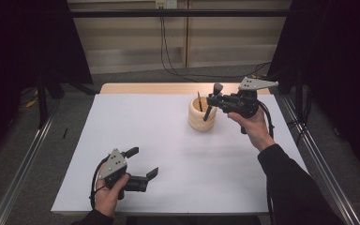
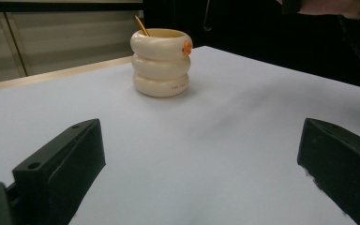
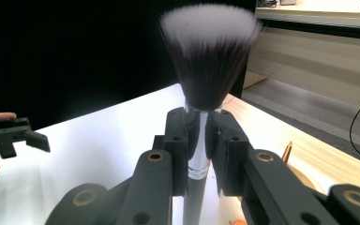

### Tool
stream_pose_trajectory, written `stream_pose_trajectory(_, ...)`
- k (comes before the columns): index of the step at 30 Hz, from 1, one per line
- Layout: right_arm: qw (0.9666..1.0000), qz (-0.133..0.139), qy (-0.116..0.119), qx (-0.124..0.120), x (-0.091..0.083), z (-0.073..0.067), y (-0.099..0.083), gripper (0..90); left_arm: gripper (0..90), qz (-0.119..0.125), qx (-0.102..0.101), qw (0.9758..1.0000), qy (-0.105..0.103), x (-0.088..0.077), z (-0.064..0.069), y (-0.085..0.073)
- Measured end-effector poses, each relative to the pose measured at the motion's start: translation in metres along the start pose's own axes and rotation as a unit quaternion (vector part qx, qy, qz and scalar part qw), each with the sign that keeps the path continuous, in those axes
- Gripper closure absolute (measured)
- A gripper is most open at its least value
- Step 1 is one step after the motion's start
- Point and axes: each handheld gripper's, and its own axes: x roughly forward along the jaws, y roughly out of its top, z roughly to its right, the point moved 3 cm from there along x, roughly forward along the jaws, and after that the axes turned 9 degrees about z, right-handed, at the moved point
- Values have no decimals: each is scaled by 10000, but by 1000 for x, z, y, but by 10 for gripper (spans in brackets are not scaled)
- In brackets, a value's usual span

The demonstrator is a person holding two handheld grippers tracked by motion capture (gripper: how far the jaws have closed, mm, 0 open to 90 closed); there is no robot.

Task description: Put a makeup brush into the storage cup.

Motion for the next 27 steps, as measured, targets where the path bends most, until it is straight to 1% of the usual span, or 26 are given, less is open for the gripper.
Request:
stream_pose_trajectory(3,10000,-27,-62,-24,3,4,3,777,13,16,44,10000,26,0,0,1)
stream_pose_trajectory(4,9999,-28,-125,-49,3,5,5,776,12,3,68,10000,20,-1,-1,1)
stream_pose_trajectory(6,9999,-21,-158,-59,5,7,7,777,12,27,41,10000,34,0,-1,1)
stream_pose_trajectory(10,9996,-93,-243,-79,11,11,8,777,12,22,60,10000,33,0,-1,1)
stream_pose_trajectory(13,9993,-142,-328,-89,16,17,7,776,11,25,70,10000,20,-1,0,1)
stream_pose_trajectory(14,9992,-166,-366,-86,17,18,7,776,11,26,41,10000,34,0,0,1)
stream_pose_trajectory(16,9987,-210,-446,-84,18,23,5,776,11,9,75,10000,49,-1,-1,0)
stream_pose_trajectory(17,9986,-221,-473,-72,19,25,4,776,11,-13,141,9999,60,-1,-3,0)
stream_pose_trajectory(19,9981,-253,-555,-58,20,29,2,776,11,20,84,10000,38,0,-2,0)
stream_pose_trajectory(22,9975,-285,-652,-40,20,35,1,776,12,14,121,9999,27,0,-2,0)
stream_pose_trajectory(23,9975,-262,-661,-41,20,37,1,776,11,44,86,9999,42,0,-1,0)
stream_pose_trajectory(24,9973,-240,-687,-23,20,39,1,776,11,48,95,9999,19,0,-1,0)
stream_pose_trajectory(25,9973,-244,-689,1,20,41,0,776,11,46,102,9999,39,0,-1,1)
stream_pose_trajectory(27,9964,-383,-748,-61,23,44,-4,776,12,76,75,9999,39,1,-1,1)
